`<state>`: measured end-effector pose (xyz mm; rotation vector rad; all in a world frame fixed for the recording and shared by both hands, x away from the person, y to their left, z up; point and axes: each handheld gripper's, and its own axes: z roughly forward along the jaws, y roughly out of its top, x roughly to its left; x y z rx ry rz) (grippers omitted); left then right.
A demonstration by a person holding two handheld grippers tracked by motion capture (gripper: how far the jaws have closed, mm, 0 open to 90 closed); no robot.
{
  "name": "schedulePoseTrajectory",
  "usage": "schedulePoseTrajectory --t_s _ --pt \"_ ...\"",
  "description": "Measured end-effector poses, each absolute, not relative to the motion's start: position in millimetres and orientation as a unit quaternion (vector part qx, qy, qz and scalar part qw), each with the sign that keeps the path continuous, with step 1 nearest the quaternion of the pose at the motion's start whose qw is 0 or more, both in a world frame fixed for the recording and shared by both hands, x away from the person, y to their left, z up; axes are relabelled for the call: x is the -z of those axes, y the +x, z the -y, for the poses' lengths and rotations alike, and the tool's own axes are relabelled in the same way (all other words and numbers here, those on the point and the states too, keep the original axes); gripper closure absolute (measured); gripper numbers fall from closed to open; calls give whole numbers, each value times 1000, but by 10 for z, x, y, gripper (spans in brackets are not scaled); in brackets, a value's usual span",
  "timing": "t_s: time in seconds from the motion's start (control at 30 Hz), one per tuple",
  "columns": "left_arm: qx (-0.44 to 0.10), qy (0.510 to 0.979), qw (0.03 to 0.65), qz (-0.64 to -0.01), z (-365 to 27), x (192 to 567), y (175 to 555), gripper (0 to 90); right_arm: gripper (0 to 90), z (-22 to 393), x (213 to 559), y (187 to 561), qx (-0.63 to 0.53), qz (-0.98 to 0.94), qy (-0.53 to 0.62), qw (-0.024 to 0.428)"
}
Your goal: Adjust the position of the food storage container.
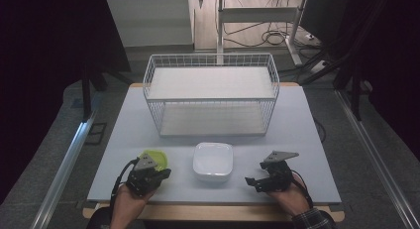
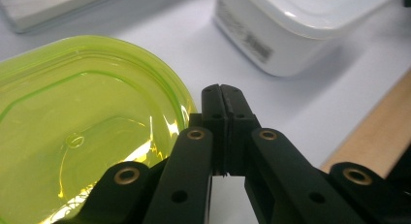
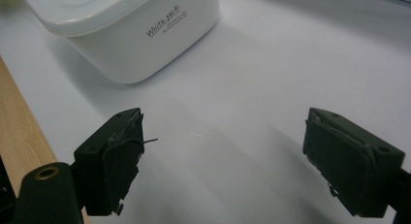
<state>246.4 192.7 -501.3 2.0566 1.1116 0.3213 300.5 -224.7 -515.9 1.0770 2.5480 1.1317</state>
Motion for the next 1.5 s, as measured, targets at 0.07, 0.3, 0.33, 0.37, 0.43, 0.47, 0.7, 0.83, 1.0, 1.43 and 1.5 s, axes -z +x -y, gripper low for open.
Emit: schedulePoseTrajectory --t_s 0.07,0.3,0.33,0.37,0.43,0.47,0.7,0.83,1.0,1.43,1.5 --pt "-131 804 377 -441 -1987 5013 2506 897 156 2247 5160 3005 -377 -850 359 76" --pt "-148 791 370 -464 -2204 5029 2665 897 163 2248 5160 3006 -375 -852 358 77" --pt "-150 790 369 -466 -2226 5031 2683 897 164 2247 5160 3006 -375 -852 358 77" --pt "-152 789 368 -469 -2265 5033 2714 897 164 2247 5159 3006 -375 -852 358 77" --pt "-157 787 365 -472 -2325 5038 2763 897 164 2247 5159 3006 -375 -852 358 77" --pt "-160 786 363 -474 -2355 5039 2787 897 164 2248 5160 3008 -376 -852 357 78" --pt "-166 780 363 -482 -2491 5054 2873 896 169 2257 5158 3009 -376 -852 356 77" --pt "-162 784 380 -463 -2411 5018 2820 866 173 2261 5153 3009 -380 -851 352 80" --pt "-154 788 408 -434 -2229 4969 2786 748 203 2277 5125 3012 -388 -848 352 78" --pt "-108 797 434 -407 -1910 4955 2932 410 285 2244 4967 3052 -411 -835 362 48" --pt "-104 802 434 -397 -1858 4946 2975 373 272 2220 4951 3061 -416 -833 361 46"
